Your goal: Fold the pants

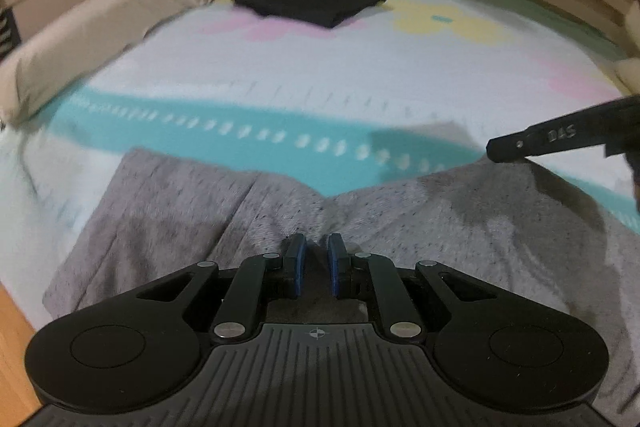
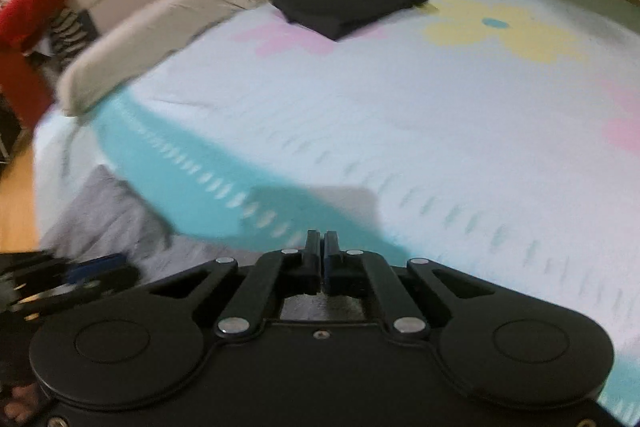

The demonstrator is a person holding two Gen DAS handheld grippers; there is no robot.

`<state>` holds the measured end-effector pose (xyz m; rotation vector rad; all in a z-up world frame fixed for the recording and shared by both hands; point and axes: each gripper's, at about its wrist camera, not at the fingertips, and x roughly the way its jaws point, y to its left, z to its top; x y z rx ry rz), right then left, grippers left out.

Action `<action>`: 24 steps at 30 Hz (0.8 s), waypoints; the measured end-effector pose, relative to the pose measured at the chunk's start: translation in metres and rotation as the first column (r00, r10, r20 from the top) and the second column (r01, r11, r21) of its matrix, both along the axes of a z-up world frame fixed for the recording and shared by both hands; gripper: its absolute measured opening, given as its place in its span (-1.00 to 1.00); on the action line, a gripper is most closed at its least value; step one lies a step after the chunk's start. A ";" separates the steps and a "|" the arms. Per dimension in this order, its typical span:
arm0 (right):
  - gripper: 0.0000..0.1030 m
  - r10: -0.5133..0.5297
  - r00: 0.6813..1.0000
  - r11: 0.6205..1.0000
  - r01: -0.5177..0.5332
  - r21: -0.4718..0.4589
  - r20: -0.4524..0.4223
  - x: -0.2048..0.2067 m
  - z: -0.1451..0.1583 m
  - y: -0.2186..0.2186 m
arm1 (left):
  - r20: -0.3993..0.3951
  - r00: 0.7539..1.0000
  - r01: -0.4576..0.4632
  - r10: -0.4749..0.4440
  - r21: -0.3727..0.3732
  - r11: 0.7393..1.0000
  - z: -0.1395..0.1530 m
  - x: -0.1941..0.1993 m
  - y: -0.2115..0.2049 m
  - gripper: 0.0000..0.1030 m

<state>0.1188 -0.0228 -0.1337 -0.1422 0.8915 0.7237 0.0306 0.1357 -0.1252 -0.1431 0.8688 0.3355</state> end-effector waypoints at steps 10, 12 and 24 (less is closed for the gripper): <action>-0.60 -0.081 0.997 0.995 0.081 -0.066 0.002 0.014 -0.026 0.009 | 0.000 1.000 0.016 -0.016 0.072 0.997 0.009 -0.008 -0.003 -0.75; -0.31 -0.136 0.989 0.990 0.137 -0.026 0.052 0.009 -0.007 -0.008 | 0.021 0.999 0.032 -0.034 0.083 0.996 0.014 -0.014 -0.004 -0.75; -0.13 -0.198 0.979 0.971 0.203 -0.122 0.054 -0.072 -0.006 -0.067 | -0.089 0.972 0.215 -0.217 -0.027 0.976 -0.002 -0.041 -0.036 -0.74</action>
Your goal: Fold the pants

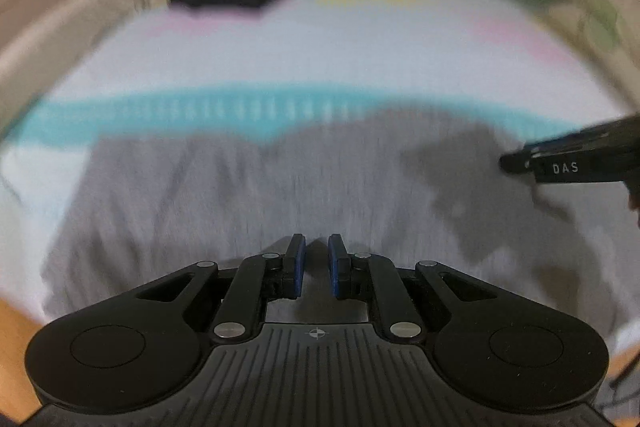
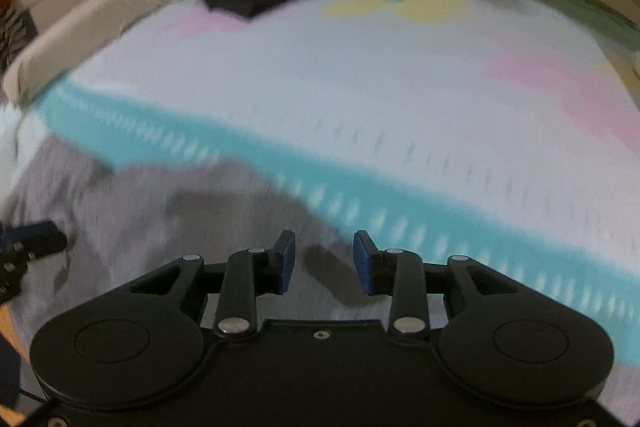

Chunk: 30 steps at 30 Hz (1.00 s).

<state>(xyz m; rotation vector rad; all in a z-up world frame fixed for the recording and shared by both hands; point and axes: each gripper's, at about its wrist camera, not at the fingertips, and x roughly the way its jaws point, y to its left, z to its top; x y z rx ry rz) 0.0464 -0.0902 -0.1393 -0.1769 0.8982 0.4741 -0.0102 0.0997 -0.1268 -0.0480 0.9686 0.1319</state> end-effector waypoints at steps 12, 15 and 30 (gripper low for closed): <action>0.97 -0.006 0.994 0.989 -0.010 -0.147 -0.107 -0.021 -0.026 -0.008 | 0.100 0.991 0.075 -0.087 0.112 0.991 0.010 -0.005 -0.031 -0.75; 0.98 -0.051 0.993 0.994 0.041 -0.100 -0.102 -0.022 -0.022 -0.031 | 0.134 0.983 0.108 -0.124 0.125 0.986 0.015 0.000 -0.045 -0.75; 0.41 -0.086 0.989 0.977 0.108 -0.182 0.122 -0.030 0.025 -0.186 | 0.096 0.957 0.268 -0.275 0.078 0.960 -0.006 0.036 -0.126 -0.75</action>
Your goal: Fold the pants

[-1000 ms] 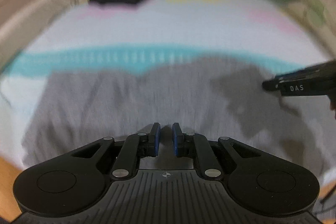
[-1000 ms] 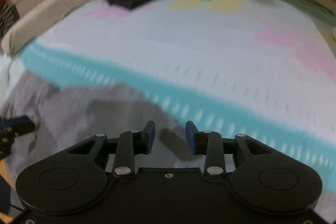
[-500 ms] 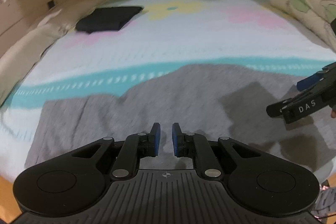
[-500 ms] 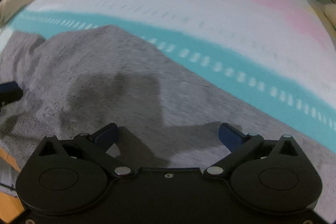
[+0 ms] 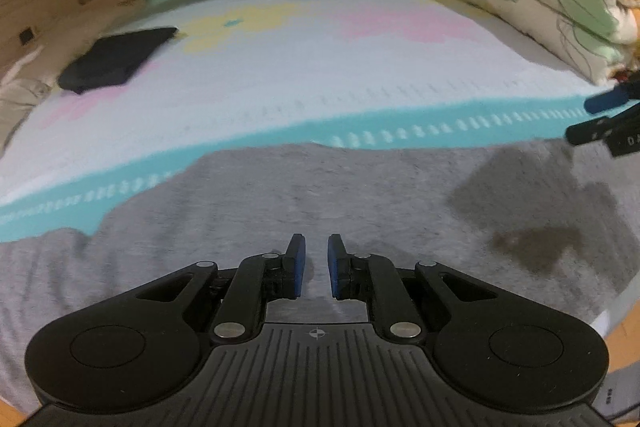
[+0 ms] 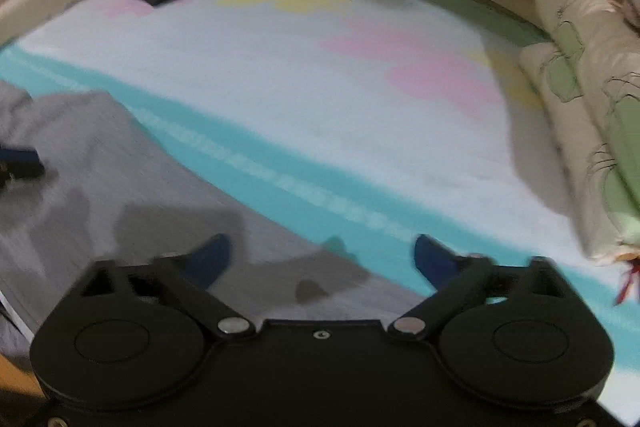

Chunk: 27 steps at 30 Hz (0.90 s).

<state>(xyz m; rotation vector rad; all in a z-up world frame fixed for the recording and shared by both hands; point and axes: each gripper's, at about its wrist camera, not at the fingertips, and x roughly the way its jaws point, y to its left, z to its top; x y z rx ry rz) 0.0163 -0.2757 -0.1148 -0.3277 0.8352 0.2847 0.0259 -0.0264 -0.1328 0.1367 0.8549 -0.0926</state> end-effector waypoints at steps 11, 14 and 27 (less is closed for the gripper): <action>0.36 0.078 0.995 0.995 -0.082 -0.065 -0.061 0.007 -0.037 -0.053 | -0.063 0.998 0.031 -0.026 0.078 0.996 -0.021 0.012 -0.018 -0.75; 0.33 0.168 0.982 0.982 -0.174 -0.070 -0.088 0.005 -0.044 -0.047 | -0.064 0.998 0.033 -0.028 0.077 0.996 -0.021 0.013 -0.017 -0.75; 0.07 0.231 0.963 0.973 -0.230 0.027 -0.141 0.013 -0.045 -0.057 | -0.057 0.998 0.038 -0.033 0.085 0.996 -0.022 0.013 -0.020 -0.74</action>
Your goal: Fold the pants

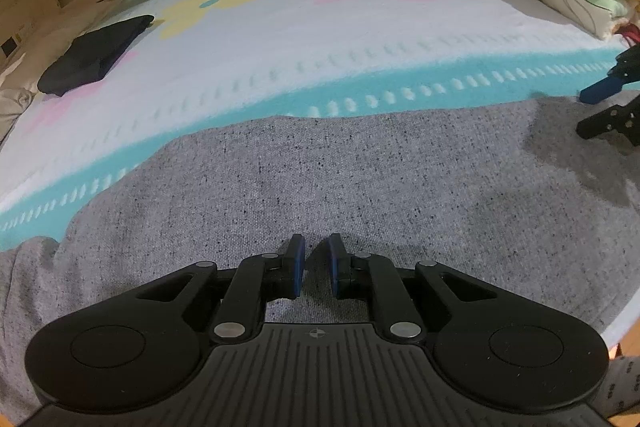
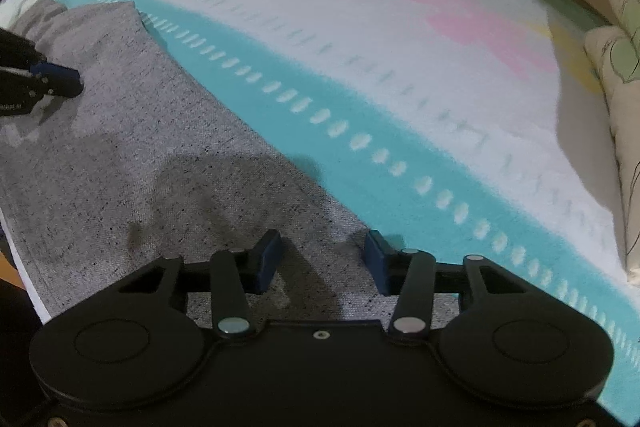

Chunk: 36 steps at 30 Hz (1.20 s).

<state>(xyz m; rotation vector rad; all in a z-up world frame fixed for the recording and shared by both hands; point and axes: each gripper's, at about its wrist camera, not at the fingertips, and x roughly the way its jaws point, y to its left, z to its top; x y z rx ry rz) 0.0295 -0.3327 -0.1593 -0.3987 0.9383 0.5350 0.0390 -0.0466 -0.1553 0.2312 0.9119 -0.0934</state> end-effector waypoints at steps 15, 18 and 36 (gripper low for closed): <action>-0.90 -0.072 0.993 0.994 0.079 -0.070 0.096 0.009 0.001 0.013 | 0.106 0.993 0.040 -0.044 0.040 0.998 0.011 -0.007 -0.011 -0.74; -0.76 -0.087 0.991 0.993 0.095 -0.076 0.102 0.010 -0.002 0.015 | 0.037 0.997 0.066 -0.069 0.081 0.995 -0.004 -0.003 -0.016 -0.74; 0.99 -0.773 0.618 0.526 0.752 0.397 -0.145 -0.063 0.049 -0.231 | 0.082 0.988 0.125 -0.132 0.085 0.989 -0.001 -0.019 -0.029 -0.74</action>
